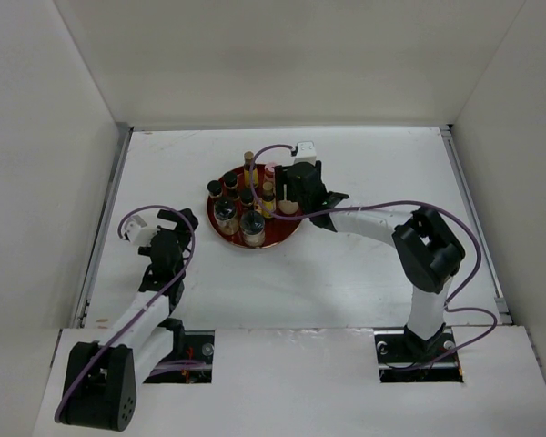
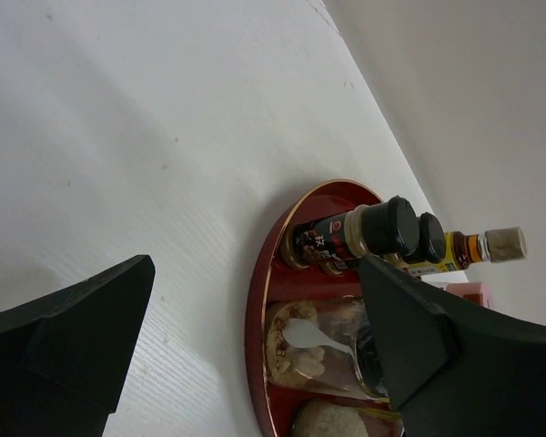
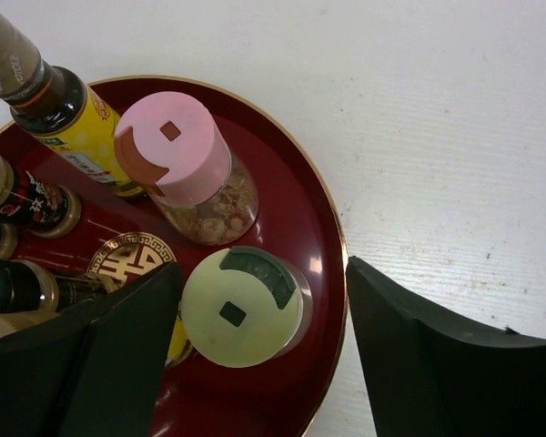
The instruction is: Organize the condiment bottles
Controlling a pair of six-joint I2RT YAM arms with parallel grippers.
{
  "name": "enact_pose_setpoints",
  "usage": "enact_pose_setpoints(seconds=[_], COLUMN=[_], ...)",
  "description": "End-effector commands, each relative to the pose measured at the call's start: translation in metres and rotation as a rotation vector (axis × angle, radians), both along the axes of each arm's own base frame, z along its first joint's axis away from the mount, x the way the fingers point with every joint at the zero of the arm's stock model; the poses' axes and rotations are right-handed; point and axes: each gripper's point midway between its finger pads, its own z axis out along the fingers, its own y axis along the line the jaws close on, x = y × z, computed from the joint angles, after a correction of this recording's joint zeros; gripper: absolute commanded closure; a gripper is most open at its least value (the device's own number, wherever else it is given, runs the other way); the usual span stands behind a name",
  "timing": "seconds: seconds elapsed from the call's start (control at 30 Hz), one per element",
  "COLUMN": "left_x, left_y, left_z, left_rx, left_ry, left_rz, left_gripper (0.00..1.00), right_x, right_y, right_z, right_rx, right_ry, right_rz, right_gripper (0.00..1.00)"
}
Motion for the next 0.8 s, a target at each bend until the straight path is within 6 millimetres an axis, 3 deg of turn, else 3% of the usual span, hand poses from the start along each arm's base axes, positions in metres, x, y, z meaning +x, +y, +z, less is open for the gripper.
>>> enact_pose_setpoints(seconds=[0.0,0.3,0.47,0.57,0.77], left_x=[0.001,0.002,0.0,0.001,0.001], left_y=[0.001,-0.007,-0.011,-0.014,-0.019], left_z=[0.012,0.016,0.025,0.031,0.034], left_rx=[0.01,0.005,0.024,0.031,0.025], left_ry=[-0.044,-0.032,-0.034,-0.027,-0.016], left_rz=[0.01,-0.028,-0.042,-0.059,-0.079], left_gripper=[0.0,0.0,0.0,0.0,0.0], right_x=[0.007,-0.017,-0.043,-0.063,-0.102], right_y=[0.006,0.001,-0.027,-0.051,-0.107], right_z=[0.044,0.087,0.102,0.099,0.091], right_rx=[0.075,0.154,0.205,0.24,0.308], right_ry=[-0.094,-0.147,-0.174,-0.188,-0.198], right_rz=[-0.009,0.001,-0.033,-0.054,-0.128], right_gripper=[0.18,0.09,0.11,0.22,0.71])
